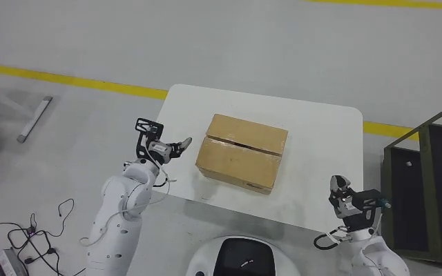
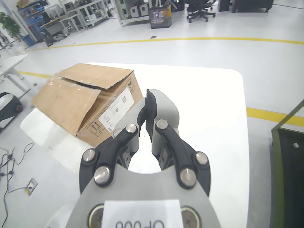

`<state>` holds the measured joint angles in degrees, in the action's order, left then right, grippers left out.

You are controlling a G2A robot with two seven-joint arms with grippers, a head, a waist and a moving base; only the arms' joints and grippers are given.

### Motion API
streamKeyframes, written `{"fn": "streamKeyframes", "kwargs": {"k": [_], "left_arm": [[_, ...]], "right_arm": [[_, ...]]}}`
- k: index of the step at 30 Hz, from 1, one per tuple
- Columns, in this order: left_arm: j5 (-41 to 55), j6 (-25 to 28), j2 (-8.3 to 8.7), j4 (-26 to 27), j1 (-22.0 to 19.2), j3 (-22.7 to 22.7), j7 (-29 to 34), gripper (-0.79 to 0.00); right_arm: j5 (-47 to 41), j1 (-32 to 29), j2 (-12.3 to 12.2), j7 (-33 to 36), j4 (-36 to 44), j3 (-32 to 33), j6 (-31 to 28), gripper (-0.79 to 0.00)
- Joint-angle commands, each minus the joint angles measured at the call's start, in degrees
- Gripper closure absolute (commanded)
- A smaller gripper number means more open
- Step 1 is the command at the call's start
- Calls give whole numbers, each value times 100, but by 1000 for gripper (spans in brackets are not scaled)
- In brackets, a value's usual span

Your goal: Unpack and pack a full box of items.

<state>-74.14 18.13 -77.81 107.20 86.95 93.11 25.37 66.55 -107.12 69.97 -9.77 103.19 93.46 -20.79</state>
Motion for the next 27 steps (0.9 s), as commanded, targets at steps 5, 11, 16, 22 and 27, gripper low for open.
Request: {"fn": "streamKeyframes", "kwargs": {"k": [5, 11, 16, 22, 27], "left_arm": [[-146, 933, 63, -241, -147, -364, 29, -785], [-246, 1167, 91, -272, -183, -490, -96, -785], [-246, 1167, 91, -272, -183, -490, -96, -785], [-246, 1167, 91, -272, -183, -490, -96, -785], [-246, 1167, 91, -272, -183, -490, -96, -785]], "right_arm": [[391, 94, -81, 286, -134, 238, -573, -785], [391, 94, -81, 286, -134, 238, -573, -785], [-51, 278, -75, 382, -270, 122, -830, -785], [-767, 1059, -83, 1051, -692, -200, -1349, -785], [-709, 1893, -42, 1644, -1264, -863, -1395, -785]]}}
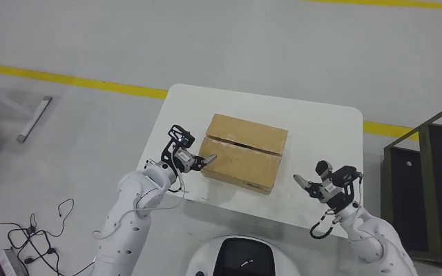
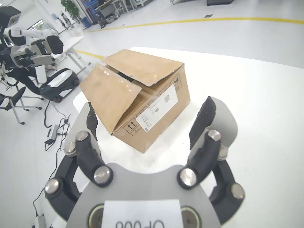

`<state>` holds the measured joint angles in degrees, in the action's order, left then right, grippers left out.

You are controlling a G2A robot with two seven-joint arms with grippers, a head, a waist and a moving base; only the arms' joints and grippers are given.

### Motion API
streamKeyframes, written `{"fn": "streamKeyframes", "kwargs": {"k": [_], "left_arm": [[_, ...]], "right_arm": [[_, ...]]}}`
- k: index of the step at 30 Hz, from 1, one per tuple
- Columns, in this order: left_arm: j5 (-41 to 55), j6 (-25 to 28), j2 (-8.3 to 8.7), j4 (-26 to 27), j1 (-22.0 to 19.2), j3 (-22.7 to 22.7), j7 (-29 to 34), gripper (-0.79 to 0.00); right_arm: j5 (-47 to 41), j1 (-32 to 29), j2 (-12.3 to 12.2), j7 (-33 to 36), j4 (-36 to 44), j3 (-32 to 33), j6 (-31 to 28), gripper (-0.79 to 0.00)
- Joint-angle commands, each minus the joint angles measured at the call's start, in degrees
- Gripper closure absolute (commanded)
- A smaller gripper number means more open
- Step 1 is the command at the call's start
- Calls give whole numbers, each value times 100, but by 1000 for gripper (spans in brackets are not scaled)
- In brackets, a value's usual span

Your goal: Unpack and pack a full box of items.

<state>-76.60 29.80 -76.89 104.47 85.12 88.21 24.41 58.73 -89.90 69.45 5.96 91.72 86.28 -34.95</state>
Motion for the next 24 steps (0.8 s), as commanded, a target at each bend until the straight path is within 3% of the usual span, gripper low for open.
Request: {"fn": "streamKeyframes", "kwargs": {"k": [1, 10, 16, 19, 24], "left_arm": [[0, 0, 0, 0, 0, 0, 0, -785], [0, 0, 0, 0, 0, 0, 0, -785], [0, 0, 0, 0, 0, 0, 0, -785], [0, 0, 0, 0, 0, 0, 0, -785], [0, 0, 0, 0, 0, 0, 0, -785]], "right_arm": [[100, 312, 28, 103, -262, -287, 77, -785], [229, 1131, 151, -110, -1174, -1082, 233, -665], [280, 1364, 191, -158, -1418, -1353, 240, -665], [280, 1438, 205, -201, -1512, -1447, 241, -548], [260, 1505, 219, -218, -1575, -1563, 233, -606]]}}
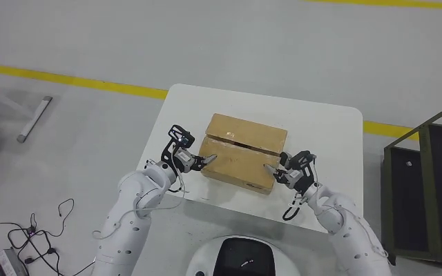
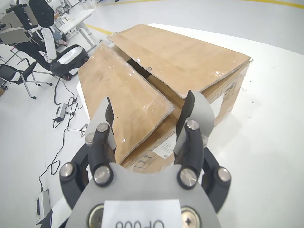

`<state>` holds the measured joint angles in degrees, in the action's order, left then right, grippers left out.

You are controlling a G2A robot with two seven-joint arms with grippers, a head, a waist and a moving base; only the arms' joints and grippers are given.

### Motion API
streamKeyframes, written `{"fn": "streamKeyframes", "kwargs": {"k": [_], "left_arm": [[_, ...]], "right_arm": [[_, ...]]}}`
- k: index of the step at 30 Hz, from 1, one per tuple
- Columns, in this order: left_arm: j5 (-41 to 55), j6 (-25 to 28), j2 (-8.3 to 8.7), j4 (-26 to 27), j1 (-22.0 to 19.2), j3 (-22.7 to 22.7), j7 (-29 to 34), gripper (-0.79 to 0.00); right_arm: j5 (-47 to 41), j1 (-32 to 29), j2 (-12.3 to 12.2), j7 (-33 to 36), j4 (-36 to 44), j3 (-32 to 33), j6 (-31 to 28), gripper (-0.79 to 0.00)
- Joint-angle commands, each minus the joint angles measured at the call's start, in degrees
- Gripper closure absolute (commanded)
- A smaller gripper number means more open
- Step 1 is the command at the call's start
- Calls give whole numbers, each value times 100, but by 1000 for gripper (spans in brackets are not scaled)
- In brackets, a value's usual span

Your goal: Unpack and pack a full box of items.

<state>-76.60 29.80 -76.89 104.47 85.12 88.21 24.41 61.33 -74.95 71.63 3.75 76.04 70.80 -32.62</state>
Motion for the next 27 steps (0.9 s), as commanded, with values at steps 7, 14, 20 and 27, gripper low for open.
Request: {"fn": "streamKeyframes", "kwargs": {"k": [7, 14, 20, 27], "left_arm": [[0, 0, 0, 0, 0, 0, 0, -785], [0, 0, 0, 0, 0, 0, 0, -785], [0, 0, 0, 0, 0, 0, 0, -785], [0, 0, 0, 0, 0, 0, 0, -785]], "right_arm": [[-300, 42, 5, 40, -30, -67, -164, -419], [-481, -99, -42, 180, 250, 18, -349, -342], [-736, -129, -63, 327, 271, 32, -472, -308], [-1143, -146, -87, 460, 236, 53, -718, -22]]}}
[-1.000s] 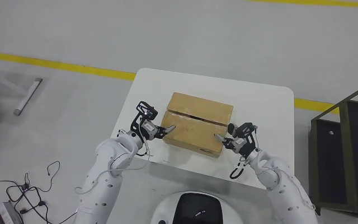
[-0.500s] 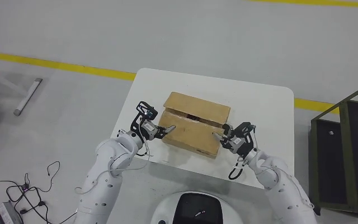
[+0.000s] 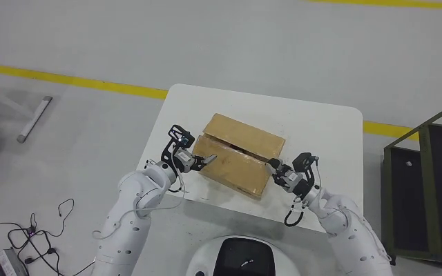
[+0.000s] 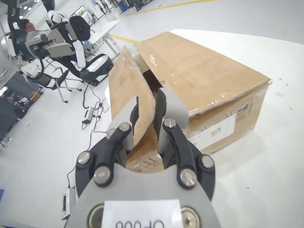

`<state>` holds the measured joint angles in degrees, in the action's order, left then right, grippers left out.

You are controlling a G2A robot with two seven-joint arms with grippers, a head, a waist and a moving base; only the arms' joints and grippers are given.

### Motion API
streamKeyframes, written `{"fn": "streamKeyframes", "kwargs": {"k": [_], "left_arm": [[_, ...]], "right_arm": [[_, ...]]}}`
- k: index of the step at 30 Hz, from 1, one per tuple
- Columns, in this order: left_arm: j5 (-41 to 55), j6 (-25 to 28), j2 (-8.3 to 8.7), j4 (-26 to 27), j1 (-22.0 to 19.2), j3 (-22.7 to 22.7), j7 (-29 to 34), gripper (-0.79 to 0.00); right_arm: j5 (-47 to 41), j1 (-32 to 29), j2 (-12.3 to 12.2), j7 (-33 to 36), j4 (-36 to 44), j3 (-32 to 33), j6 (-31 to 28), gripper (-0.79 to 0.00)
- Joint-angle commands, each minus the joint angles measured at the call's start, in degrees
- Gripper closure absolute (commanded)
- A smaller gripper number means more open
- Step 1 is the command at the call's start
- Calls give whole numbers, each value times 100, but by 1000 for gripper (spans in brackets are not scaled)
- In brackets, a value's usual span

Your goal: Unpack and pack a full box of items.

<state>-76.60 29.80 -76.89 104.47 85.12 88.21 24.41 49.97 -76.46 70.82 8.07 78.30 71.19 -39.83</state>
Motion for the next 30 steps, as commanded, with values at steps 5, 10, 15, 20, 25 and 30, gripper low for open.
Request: {"fn": "streamKeyframes", "kwargs": {"k": [5, 10, 15, 20, 25, 30], "left_arm": [[0, 0, 0, 0, 0, 0, 0, -785], [0, 0, 0, 0, 0, 0, 0, -785], [11, -5, 0, 0, 5, -5, -13, -785], [306, 297, 46, 46, 32, 18, 51, -785], [224, 773, 135, 151, -11, 136, 346, -785], [-223, 1041, 216, 196, -86, 119, 648, -785]], "right_arm": [[38, -26, -32, 93, 103, 37, 37, 0], [419, -122, -96, 51, 461, 200, 57, 0], [1255, -357, -208, -61, 1088, 552, 107, 0], [2092, -656, -295, -301, 1657, 762, 108, 0], [2577, -976, -347, -802, 1938, 859, 113, 0], [2816, -1157, -379, -1118, 1995, 909, 165, 0]]}}
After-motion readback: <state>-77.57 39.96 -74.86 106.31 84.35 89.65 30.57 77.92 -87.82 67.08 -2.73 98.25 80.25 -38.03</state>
